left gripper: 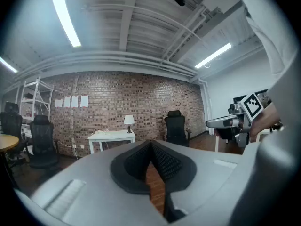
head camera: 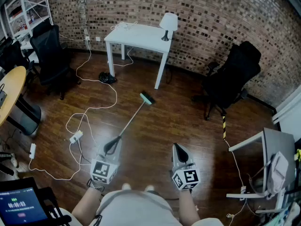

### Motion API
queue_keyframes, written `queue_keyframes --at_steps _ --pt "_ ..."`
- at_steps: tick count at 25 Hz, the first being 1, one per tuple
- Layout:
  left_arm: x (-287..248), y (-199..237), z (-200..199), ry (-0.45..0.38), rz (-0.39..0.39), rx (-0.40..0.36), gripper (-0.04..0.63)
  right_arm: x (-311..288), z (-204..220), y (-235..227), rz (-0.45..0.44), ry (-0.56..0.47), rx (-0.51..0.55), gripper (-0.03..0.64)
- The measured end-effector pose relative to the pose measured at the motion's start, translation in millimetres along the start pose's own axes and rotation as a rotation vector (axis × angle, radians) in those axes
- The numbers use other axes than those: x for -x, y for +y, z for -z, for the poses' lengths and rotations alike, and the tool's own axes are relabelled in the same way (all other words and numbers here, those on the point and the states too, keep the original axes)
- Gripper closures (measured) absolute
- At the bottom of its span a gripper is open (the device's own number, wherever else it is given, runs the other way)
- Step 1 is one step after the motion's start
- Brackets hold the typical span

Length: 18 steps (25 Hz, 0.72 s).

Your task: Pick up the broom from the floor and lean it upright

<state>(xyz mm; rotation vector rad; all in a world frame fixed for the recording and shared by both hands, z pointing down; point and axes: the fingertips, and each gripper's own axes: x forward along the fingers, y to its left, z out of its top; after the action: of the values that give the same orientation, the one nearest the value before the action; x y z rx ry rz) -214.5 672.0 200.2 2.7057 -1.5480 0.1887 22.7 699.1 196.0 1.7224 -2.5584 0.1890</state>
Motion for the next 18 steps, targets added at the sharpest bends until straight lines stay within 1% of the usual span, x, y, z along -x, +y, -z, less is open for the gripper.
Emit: queue_keyframes --at_steps 5,11,15,18 --pt "6.1 12.5 1.9 0.003 0.022 0.003 0.601 -3.0 -2.8 9.3 0.027 0.002 0.014 0.603" --pt "-8.7 37.3 7.2 0.006 0.006 0.007 0.601 -25.4 -0.7 14.0 0.020 0.019 0.015 0.603" --pt "-34.8 43.2 11.1 0.026 -0.010 -0.008 0.601 -50.9 7.1 -5.5 0.001 0.024 0.004 0.603" --pt "-65.2 47.7 14.0 0.035 -0.015 -0.023 0.601 -79.4 15.9 -29.4 -0.006 0.020 -0.013 0.603"
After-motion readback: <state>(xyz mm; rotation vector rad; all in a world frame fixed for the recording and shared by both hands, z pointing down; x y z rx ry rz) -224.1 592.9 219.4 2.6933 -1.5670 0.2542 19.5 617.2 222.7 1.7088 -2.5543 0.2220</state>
